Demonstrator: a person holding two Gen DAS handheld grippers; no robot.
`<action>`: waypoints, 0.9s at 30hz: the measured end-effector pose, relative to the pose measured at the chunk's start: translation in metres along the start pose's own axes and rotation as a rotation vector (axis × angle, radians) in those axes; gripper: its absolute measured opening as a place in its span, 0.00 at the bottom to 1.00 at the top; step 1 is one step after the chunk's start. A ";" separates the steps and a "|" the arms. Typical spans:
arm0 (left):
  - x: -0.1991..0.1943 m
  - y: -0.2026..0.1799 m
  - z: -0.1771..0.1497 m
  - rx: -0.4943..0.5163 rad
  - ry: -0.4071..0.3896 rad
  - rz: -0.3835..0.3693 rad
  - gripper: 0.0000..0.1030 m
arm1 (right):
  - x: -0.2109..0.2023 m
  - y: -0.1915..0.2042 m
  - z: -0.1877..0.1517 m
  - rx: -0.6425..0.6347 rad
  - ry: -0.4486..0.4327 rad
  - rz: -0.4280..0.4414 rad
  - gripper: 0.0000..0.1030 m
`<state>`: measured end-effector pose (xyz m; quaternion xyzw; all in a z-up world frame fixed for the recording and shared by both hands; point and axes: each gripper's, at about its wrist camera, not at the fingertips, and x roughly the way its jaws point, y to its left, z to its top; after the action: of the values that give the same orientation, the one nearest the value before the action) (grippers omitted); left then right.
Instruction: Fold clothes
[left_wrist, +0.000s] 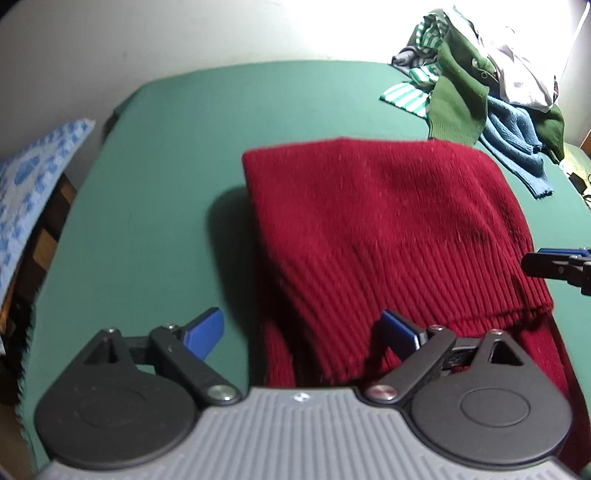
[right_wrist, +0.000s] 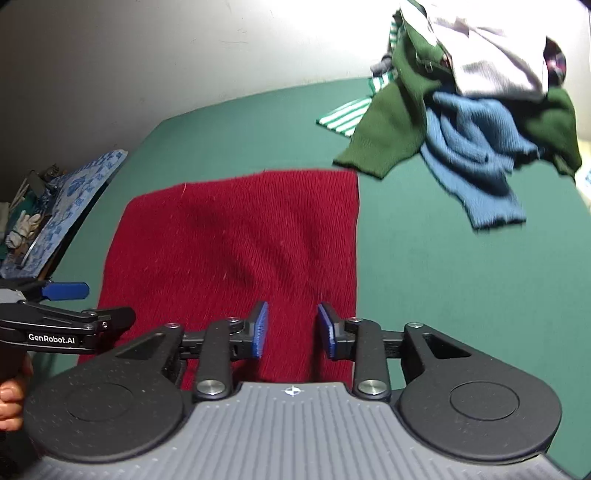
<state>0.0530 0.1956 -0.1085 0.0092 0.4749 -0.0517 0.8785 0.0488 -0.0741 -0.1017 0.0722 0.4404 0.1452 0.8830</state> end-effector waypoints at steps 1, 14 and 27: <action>0.001 0.000 -0.002 -0.003 0.002 -0.006 0.85 | 0.000 0.001 -0.003 -0.001 0.006 0.003 0.33; 0.005 0.022 -0.002 -0.133 -0.031 -0.170 0.22 | 0.008 0.008 -0.009 -0.043 -0.022 -0.062 0.10; -0.007 0.034 0.000 -0.070 -0.067 -0.205 0.38 | 0.007 -0.010 0.006 0.009 -0.069 -0.087 0.32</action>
<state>0.0527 0.2297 -0.1034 -0.0719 0.4451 -0.1251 0.8838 0.0597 -0.0815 -0.1054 0.0621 0.4132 0.1021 0.9028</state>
